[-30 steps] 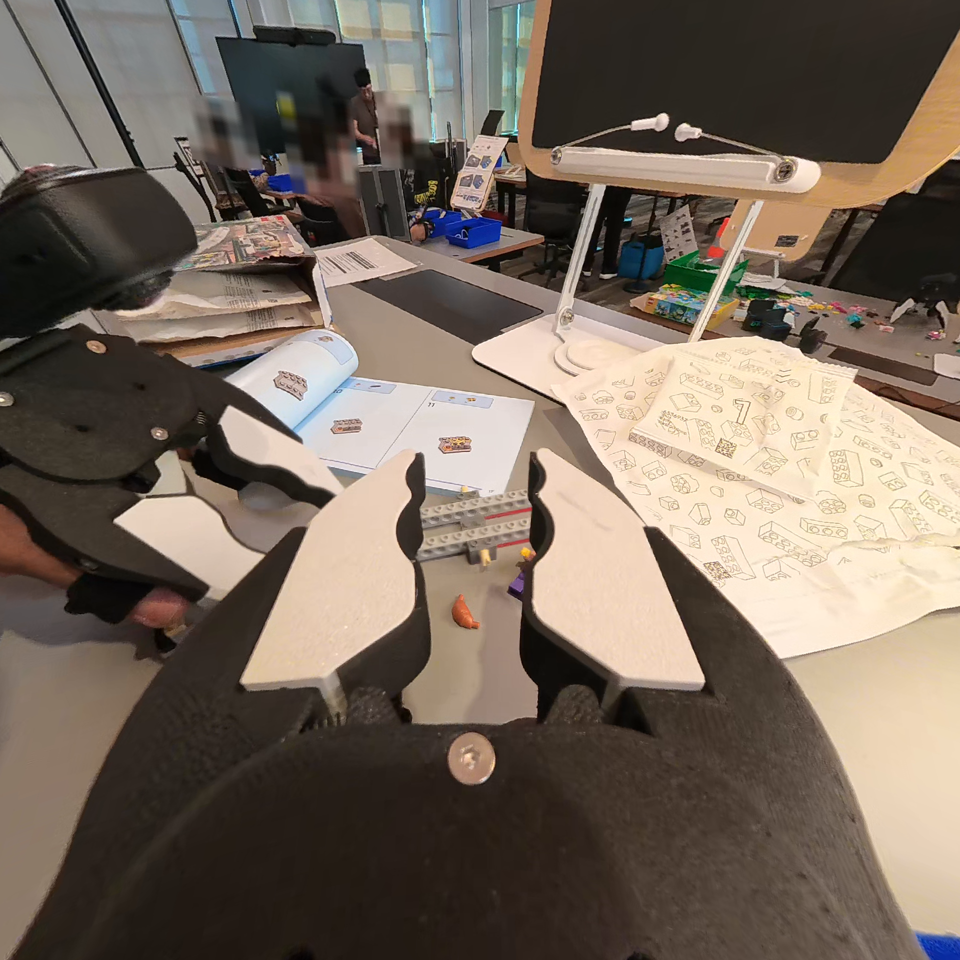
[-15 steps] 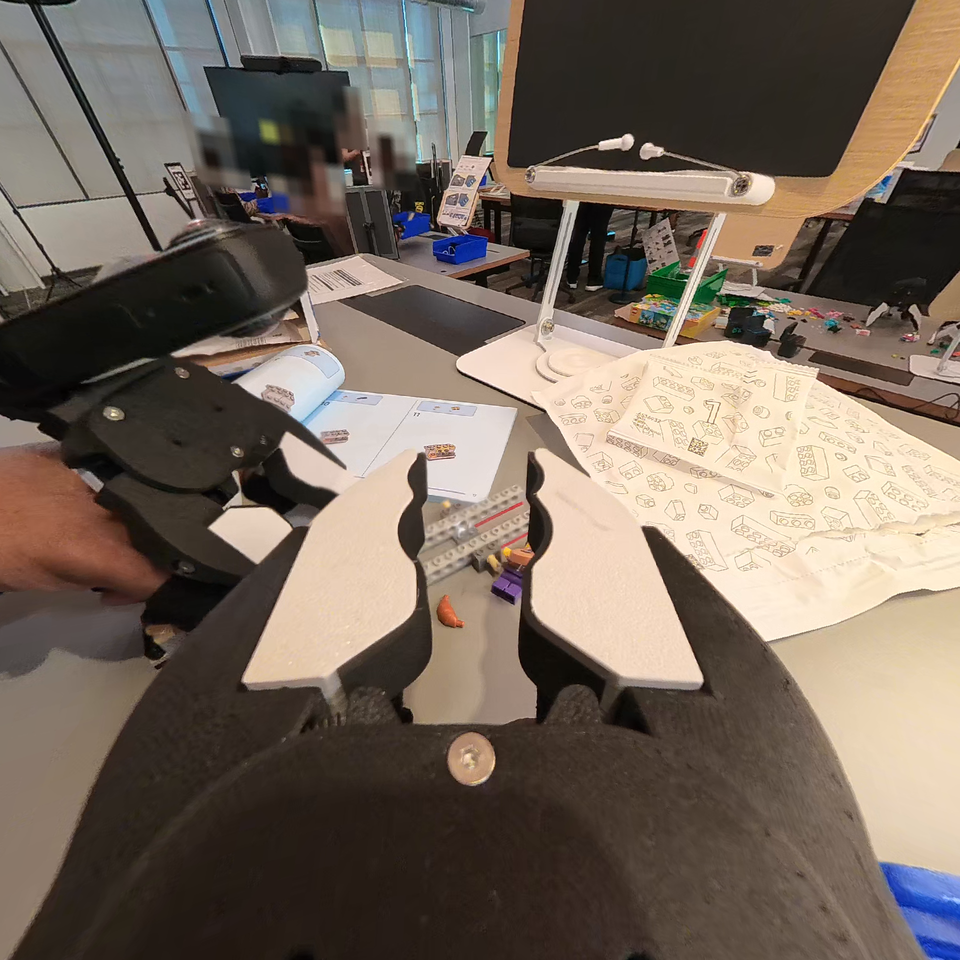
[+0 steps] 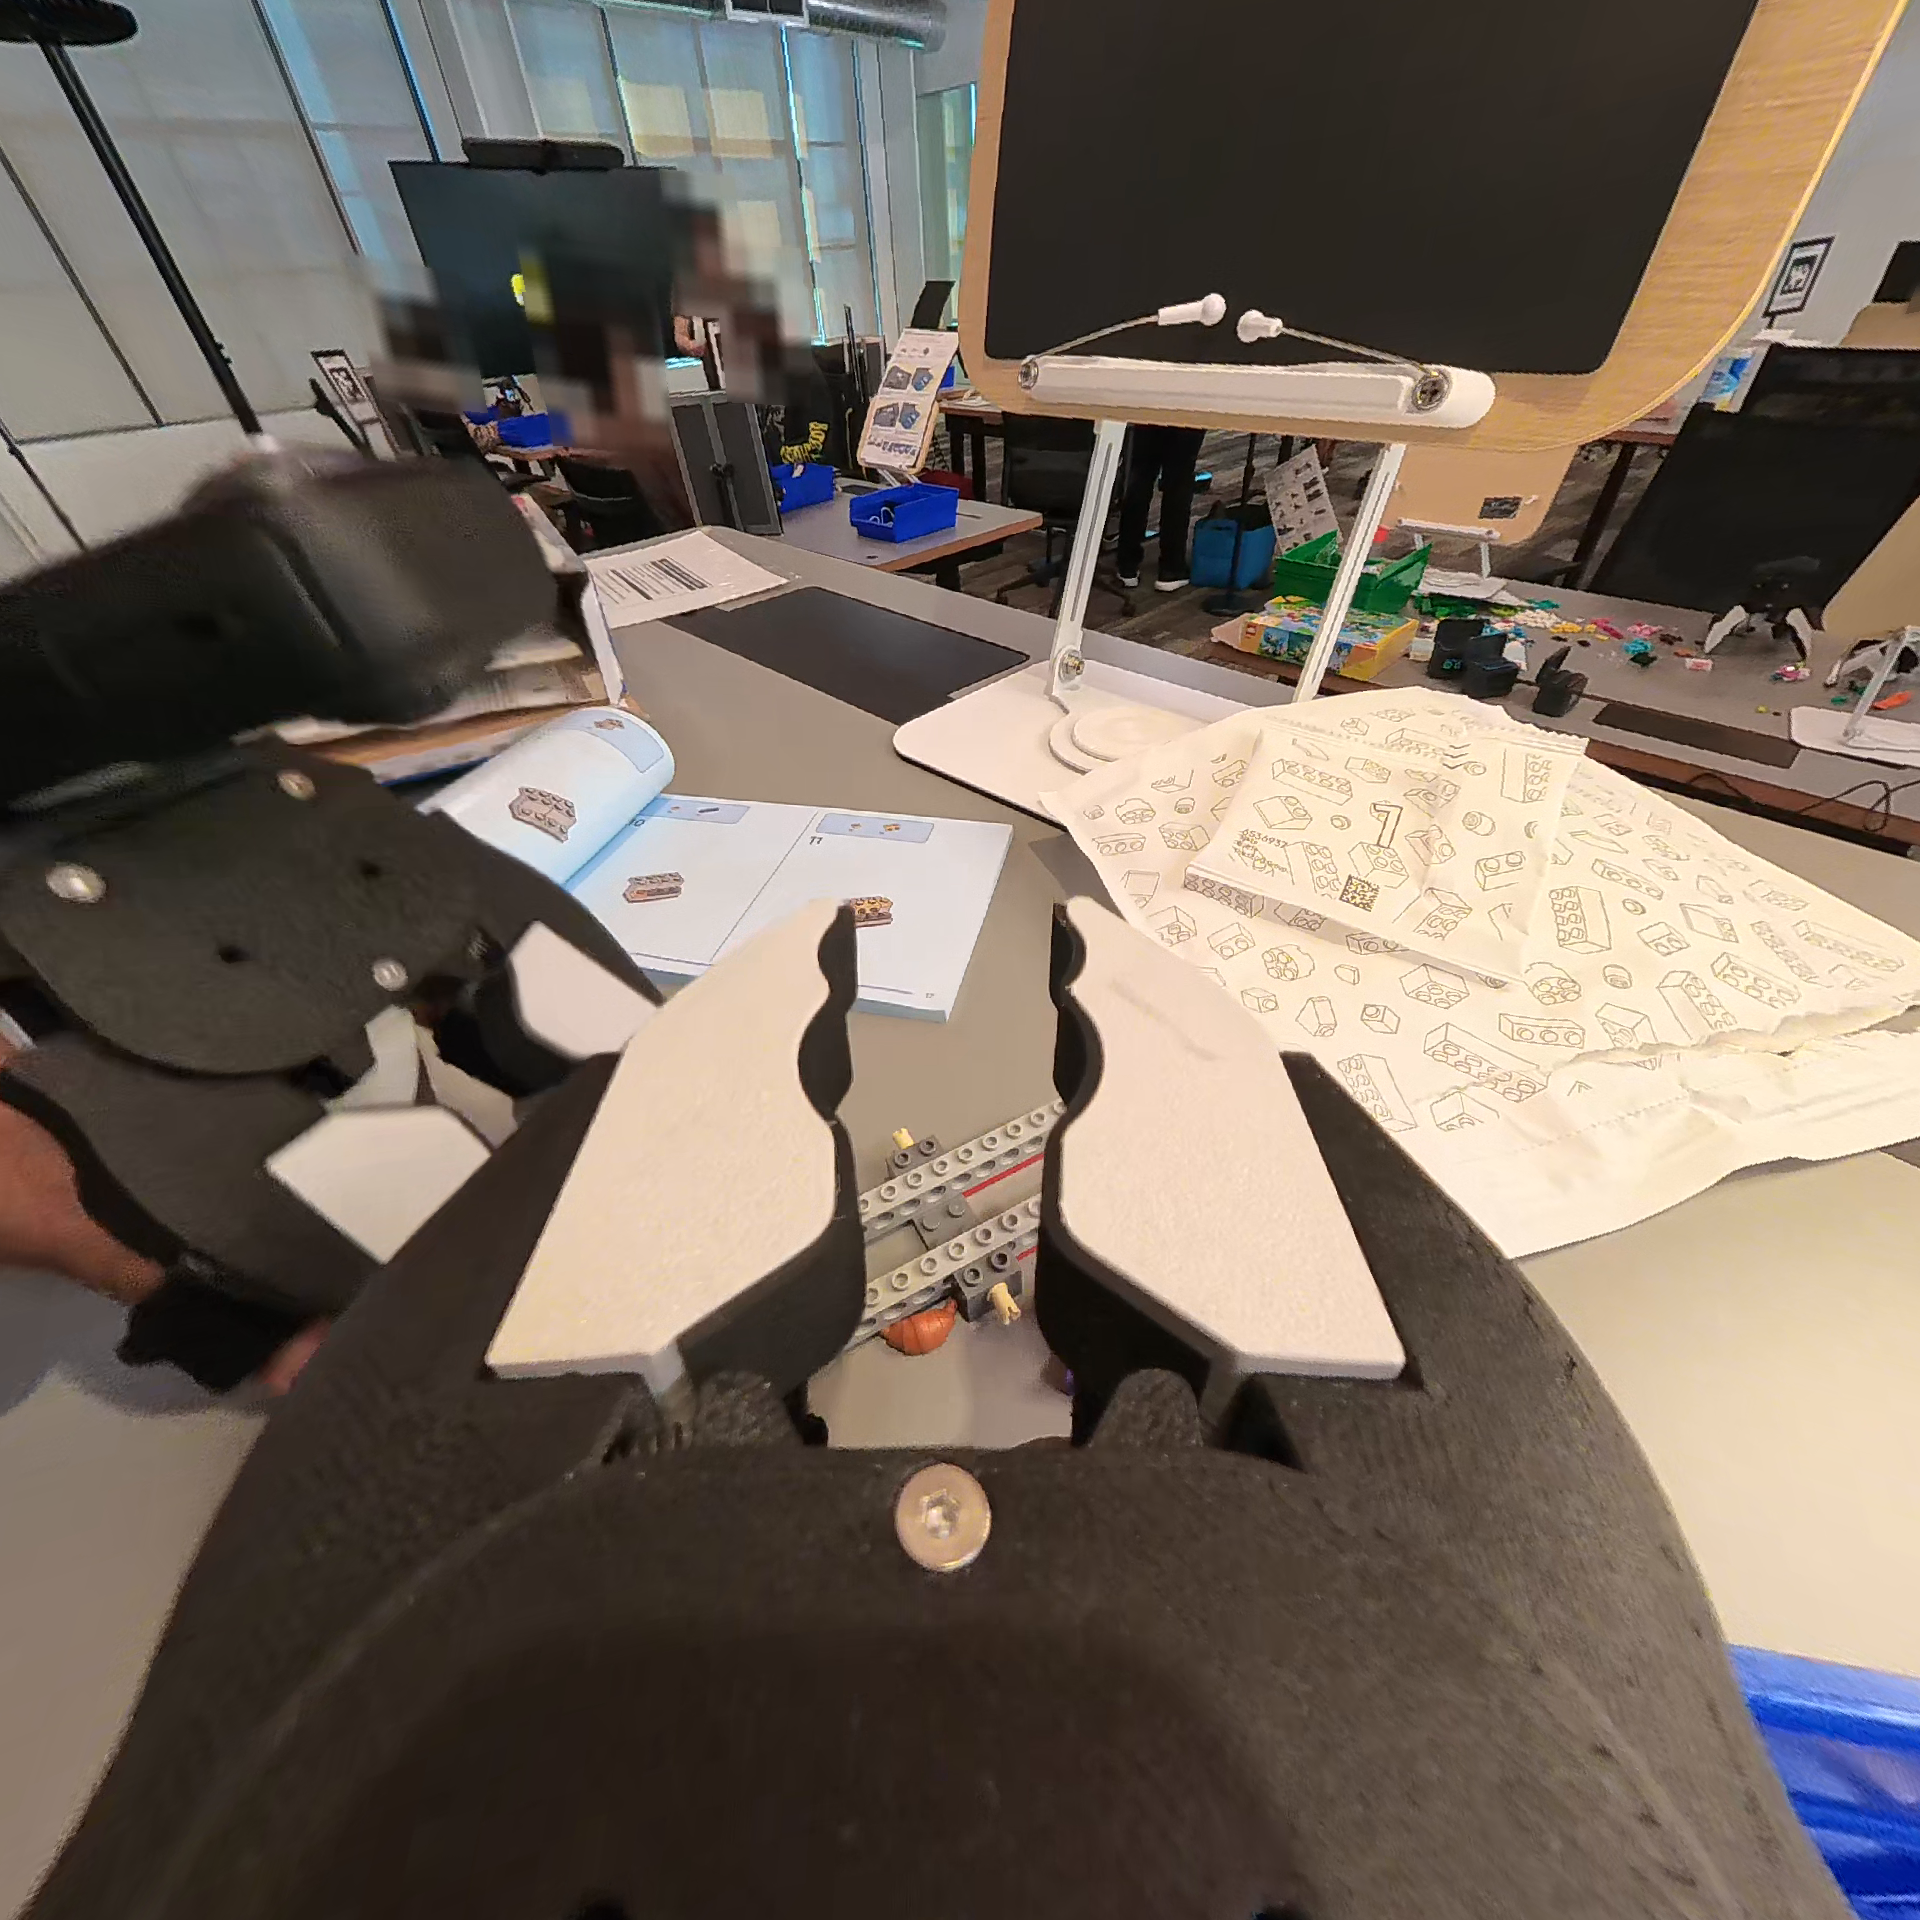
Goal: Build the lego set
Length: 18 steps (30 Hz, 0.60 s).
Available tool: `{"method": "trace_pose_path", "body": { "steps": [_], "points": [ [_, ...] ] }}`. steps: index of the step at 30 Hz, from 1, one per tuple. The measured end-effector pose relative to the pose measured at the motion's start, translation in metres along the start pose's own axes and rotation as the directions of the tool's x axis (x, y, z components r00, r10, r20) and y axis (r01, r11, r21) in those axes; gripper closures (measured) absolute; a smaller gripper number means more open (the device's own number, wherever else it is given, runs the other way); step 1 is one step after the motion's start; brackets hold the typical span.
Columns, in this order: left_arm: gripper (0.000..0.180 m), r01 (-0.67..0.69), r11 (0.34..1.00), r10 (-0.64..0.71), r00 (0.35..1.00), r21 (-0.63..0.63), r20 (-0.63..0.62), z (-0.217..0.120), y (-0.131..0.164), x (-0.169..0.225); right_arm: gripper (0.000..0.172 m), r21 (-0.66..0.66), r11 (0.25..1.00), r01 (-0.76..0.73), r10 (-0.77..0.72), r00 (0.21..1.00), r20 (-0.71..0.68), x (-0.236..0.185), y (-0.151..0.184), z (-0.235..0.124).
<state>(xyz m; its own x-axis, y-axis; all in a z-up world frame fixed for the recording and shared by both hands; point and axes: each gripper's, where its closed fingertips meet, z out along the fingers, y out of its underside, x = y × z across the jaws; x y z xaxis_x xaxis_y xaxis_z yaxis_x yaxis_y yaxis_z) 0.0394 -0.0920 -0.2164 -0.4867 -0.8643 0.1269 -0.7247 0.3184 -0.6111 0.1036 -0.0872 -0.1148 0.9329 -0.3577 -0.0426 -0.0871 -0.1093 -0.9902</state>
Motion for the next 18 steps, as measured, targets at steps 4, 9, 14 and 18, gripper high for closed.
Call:
{"method": "trace_pose_path", "body": {
  "steps": [4, 9, 14, 18],
  "points": [
    [0.128, 0.089, 0.98, -0.099, 0.994, 0.176, 0.048, -0.036, -0.003, -0.028, 0.136, -0.029, 0.999, 0.038, -0.038, 0.999, 0.005, -0.004, 0.003, 0.002],
    [0.125, 0.082, 0.938, -0.163, 0.961, 0.336, 0.222, -0.09, 0.021, -0.07, 0.136, -0.089, 0.989, 0.118, -0.117, 0.993, 0.017, -0.013, 0.012, 0.007],
    [0.123, 0.042, 0.924, -0.218, 0.875, 0.379, 0.433, -0.141, 0.066, -0.108, 0.136, -0.121, 0.978, 0.172, -0.168, 0.985, 0.04, -0.027, 0.013, 0.011],
    [0.121, 0.068, 0.928, -0.266, 0.807, 0.365, 0.527, -0.178, 0.112, -0.135, 0.135, -0.121, 0.961, 0.247, -0.239, 0.968, 0.077, -0.051, 0.0, 0.014]
  ]
}}
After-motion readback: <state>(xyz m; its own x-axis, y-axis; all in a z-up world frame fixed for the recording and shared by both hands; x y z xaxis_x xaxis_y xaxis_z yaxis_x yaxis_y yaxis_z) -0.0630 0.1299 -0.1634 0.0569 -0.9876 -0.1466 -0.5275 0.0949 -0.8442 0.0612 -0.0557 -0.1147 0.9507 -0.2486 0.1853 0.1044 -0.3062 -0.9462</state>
